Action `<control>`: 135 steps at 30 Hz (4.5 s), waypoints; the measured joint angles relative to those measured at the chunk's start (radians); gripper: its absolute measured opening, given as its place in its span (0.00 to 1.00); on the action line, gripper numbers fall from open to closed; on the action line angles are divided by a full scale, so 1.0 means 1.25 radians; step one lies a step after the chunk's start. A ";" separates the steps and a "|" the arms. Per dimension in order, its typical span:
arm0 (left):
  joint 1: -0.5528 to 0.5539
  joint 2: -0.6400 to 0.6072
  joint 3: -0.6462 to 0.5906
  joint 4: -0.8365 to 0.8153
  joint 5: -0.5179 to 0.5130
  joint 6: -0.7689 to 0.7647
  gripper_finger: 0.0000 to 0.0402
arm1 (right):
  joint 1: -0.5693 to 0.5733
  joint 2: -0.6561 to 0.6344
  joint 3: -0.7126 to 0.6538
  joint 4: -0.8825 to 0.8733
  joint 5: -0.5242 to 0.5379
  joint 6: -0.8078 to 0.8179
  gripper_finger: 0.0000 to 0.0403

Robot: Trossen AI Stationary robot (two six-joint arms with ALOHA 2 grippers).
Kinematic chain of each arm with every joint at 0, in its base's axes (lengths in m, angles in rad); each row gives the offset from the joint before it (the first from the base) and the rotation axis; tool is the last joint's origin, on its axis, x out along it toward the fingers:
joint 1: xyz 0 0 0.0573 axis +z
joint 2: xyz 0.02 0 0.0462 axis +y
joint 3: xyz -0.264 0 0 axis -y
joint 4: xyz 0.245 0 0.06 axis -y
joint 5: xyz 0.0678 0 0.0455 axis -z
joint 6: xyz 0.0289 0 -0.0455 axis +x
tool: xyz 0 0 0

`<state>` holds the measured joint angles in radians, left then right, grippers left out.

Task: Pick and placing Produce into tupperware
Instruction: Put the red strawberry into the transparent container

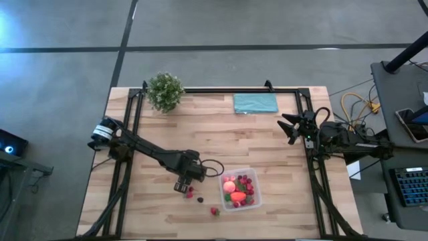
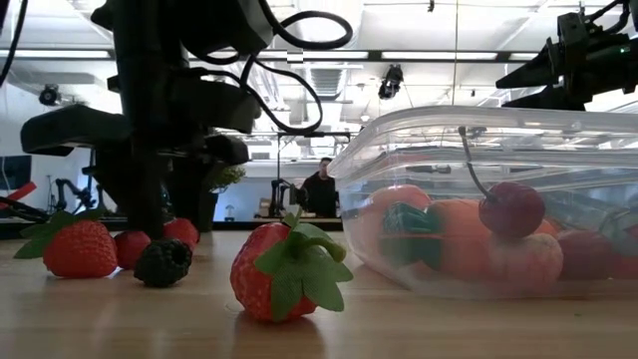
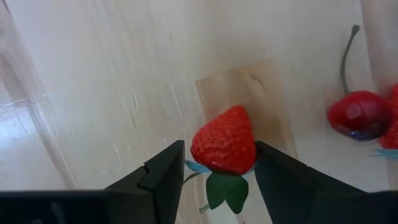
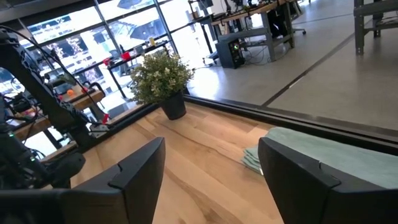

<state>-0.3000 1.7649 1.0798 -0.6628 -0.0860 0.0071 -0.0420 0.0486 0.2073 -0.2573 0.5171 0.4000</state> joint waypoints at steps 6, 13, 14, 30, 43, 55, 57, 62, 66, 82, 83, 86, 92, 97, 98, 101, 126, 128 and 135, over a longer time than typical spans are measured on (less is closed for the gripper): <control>0.006 0.000 0.000 0.000 0.005 0.000 0.33 | 0.000 0.000 0.000 0.000 0.000 0.000 0.63; 0.022 0.000 0.030 -0.003 -0.002 -0.018 0.30 | 0.000 0.000 0.000 0.000 0.000 0.000 0.63; 0.028 -0.005 0.043 -0.002 -0.005 -0.020 0.31 | 0.000 0.000 0.000 0.000 0.000 0.000 0.62; 0.108 0.092 0.408 0.070 0.128 0.170 0.32 | 0.000 0.000 0.000 0.000 0.000 0.000 0.62; 0.104 0.330 0.698 -0.079 0.191 0.127 0.32 | 0.000 -0.001 0.000 0.001 0.000 0.000 0.62; 0.118 0.360 0.676 -0.097 0.233 -0.091 0.32 | 0.000 0.000 0.000 0.000 0.000 0.000 0.62; 0.121 0.359 0.676 -0.103 0.238 -0.124 0.32 | 0.000 0.000 0.000 0.000 0.000 0.000 0.61; 0.135 0.359 0.666 -0.129 0.268 -0.199 0.32 | 0.000 0.000 0.000 0.000 0.000 0.000 0.62; 0.156 0.359 0.650 -0.142 0.307 -0.266 0.32 | 0.000 0.000 0.000 0.000 0.000 0.000 0.63; 0.160 0.314 0.654 -0.162 0.315 -0.186 0.32 | 0.000 0.000 0.000 0.000 0.000 0.000 0.63; 0.160 0.314 0.654 -0.172 0.315 -0.184 0.32 | 0.000 0.000 0.000 0.000 0.000 0.000 0.63; 0.160 0.314 0.643 -0.168 0.316 -0.183 0.32 | 0.000 0.000 0.000 0.000 0.000 0.000 0.63; 0.159 0.314 0.629 -0.169 0.316 -0.206 0.44 | 0.000 0.000 0.000 0.000 0.000 0.000 0.61; 0.158 0.314 0.628 -0.178 0.318 -0.206 0.55 | 0.000 0.000 0.000 0.000 0.000 0.000 0.62; 0.157 0.312 0.629 -0.181 0.320 -0.201 0.56 | 0.000 0.000 0.000 0.000 0.000 0.000 0.62; 0.156 0.299 0.630 -0.208 0.319 -0.147 0.57 | 0.000 0.000 0.000 0.000 0.000 0.000 0.63; -0.061 0.132 0.461 -0.095 0.104 0.217 0.57 | 0.000 0.000 0.000 0.000 0.000 0.000 0.62; -0.064 0.132 0.450 -0.057 0.108 0.159 0.57 | 0.000 0.000 0.000 0.000 0.000 0.000 0.61; -0.106 0.132 0.431 0.018 0.105 -0.060 0.57 | 0.000 0.000 0.000 0.000 0.000 0.000 0.62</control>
<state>-0.4325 1.9301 1.6185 -0.6403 0.0454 -0.0678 -0.0422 0.0486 0.2073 -0.2577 0.5167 0.3996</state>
